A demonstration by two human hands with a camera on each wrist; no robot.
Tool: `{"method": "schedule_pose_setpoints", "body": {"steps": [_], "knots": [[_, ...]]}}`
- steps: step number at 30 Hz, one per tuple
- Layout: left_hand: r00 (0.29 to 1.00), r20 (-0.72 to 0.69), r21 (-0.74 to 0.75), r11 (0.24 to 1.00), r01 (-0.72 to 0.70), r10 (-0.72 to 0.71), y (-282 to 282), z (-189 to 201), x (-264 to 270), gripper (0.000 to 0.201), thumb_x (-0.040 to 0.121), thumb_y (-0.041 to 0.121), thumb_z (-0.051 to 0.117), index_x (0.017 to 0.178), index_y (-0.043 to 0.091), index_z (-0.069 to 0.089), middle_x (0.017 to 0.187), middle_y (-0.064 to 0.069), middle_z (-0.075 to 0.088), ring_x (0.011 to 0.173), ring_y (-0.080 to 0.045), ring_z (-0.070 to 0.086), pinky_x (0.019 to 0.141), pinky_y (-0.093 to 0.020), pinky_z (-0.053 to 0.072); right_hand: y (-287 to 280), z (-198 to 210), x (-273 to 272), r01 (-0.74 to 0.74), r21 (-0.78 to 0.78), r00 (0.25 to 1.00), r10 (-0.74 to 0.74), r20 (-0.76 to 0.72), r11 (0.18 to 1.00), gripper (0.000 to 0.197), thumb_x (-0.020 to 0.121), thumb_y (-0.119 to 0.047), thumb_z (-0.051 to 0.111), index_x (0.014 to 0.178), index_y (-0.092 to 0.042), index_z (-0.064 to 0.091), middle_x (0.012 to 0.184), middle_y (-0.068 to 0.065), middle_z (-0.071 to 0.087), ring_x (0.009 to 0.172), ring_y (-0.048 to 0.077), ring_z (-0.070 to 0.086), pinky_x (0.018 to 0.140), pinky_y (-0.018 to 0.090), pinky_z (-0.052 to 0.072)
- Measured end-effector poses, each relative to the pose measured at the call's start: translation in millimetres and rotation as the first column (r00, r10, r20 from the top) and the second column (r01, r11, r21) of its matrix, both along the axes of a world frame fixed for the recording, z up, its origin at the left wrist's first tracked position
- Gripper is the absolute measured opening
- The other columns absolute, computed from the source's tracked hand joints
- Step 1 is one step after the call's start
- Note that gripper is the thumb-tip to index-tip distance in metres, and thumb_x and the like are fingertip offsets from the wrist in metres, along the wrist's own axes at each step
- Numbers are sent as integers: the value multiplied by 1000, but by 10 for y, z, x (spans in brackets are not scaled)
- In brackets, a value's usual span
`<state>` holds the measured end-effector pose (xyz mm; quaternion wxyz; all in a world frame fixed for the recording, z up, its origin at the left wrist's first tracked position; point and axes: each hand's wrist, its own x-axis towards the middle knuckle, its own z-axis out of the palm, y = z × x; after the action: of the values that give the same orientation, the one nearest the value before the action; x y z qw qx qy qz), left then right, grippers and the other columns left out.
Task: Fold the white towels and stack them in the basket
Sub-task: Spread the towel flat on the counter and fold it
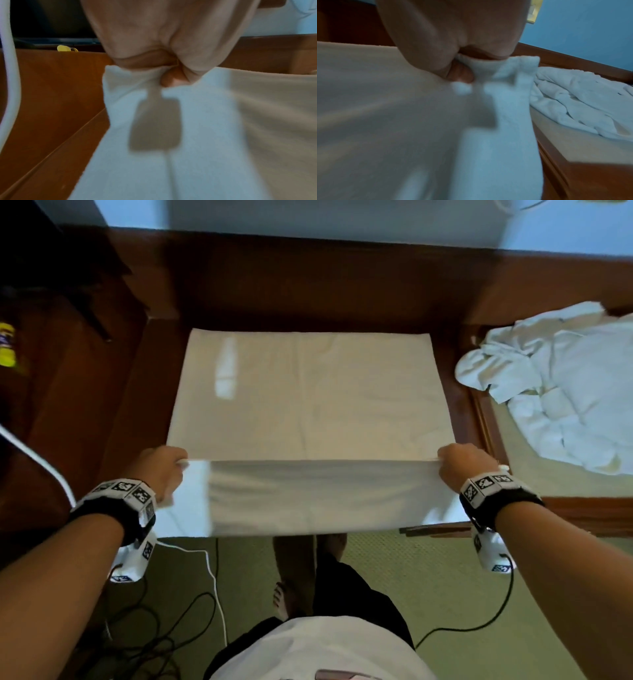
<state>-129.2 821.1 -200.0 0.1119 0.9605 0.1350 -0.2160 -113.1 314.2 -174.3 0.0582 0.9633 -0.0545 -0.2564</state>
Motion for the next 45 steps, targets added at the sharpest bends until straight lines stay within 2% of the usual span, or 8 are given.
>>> {"method": "schedule_pose_setpoints", "body": {"steps": [6, 10, 16, 20, 27, 34, 39, 45], "knots": [[994, 110, -3, 1000, -8, 8, 47, 188, 623, 23, 97, 13, 57, 76, 4, 61, 71, -18, 60, 66, -35, 56, 64, -38, 46, 21, 116, 709, -25, 33, 991, 20, 135, 999, 14, 85, -5, 51, 82, -17, 58, 85, 11, 58, 86, 36, 61, 68, 35, 42], [993, 116, 58, 998, -21, 14, 54, 99, 1056, 25, 96, 20, 57, 74, 8, 58, 77, -18, 59, 73, -38, 56, 69, -40, 49, 19, -46, 1228, -60, 24, 988, 56, 146, 998, 20, 86, -7, 51, 97, -15, 66, 98, 16, 65, 94, 38, 63, 71, 36, 45], [986, 158, 130, 991, 40, -60, -35, -264, 1372, 12, 93, 14, 59, 95, 18, 69, 104, -19, 69, 93, -42, 61, 83, -48, 51, -51, -529, 1581, -49, 30, 988, 44, 147, 998, 26, 83, -7, 54, 105, -13, 66, 111, 14, 64, 108, 37, 56, 96, 48, 46], [975, 160, 179, 976, 124, -153, -242, -619, 1123, 64, 91, 26, 64, 150, 20, 40, 158, -13, 33, 139, -41, 34, 108, -56, 33, -14, -890, 1304, -70, 138, 933, 16, 359, 988, 54, 88, -22, 59, 140, -17, 47, 154, 12, 33, 139, 38, 29, 108, 56, 26], [984, 26, 120, 978, 170, -174, -470, -1248, 26, 74, 96, 67, 9, 160, 32, 3, 169, -8, -2, 152, -41, 2, 118, -63, 12, 191, -1446, 260, -184, 199, 979, 161, 128, 962, 71, 95, -68, 13, 155, -40, -10, 163, -3, -24, 152, 27, -15, 121, 55, 5], [961, 130, 49, 969, 240, -245, -854, -1183, 135, 81, 91, 69, 25, 159, 27, 19, 168, -12, 9, 151, -41, 11, 118, -63, 12, 809, -1371, 358, -161, 268, 964, 93, 249, 950, 77, 92, -66, 23, 157, -27, 17, 166, 8, -3, 152, 32, 2, 117, 56, 16], [927, 105, 102, 931, 349, -359, -1167, -1336, 118, 82, 89, 74, 24, 160, 35, 16, 169, -6, 6, 152, -42, 9, 115, -67, 12, 1638, -1481, 175, -473, 280, 876, 412, 251, 835, 73, 94, -67, 30, 157, -32, 20, 167, 7, 2, 152, 33, 3, 115, 58, 18], [929, 113, 105, 934, 342, -353, -1126, -1372, 107, 82, 88, 77, 20, 159, 37, 12, 169, -4, 2, 153, -40, 5, 116, -66, 11, 541, -1547, 444, -294, 219, 944, 247, 219, 930, 69, 95, -70, 22, 156, -43, 2, 166, -3, -12, 153, 22, -10, 120, 52, 7]]}}
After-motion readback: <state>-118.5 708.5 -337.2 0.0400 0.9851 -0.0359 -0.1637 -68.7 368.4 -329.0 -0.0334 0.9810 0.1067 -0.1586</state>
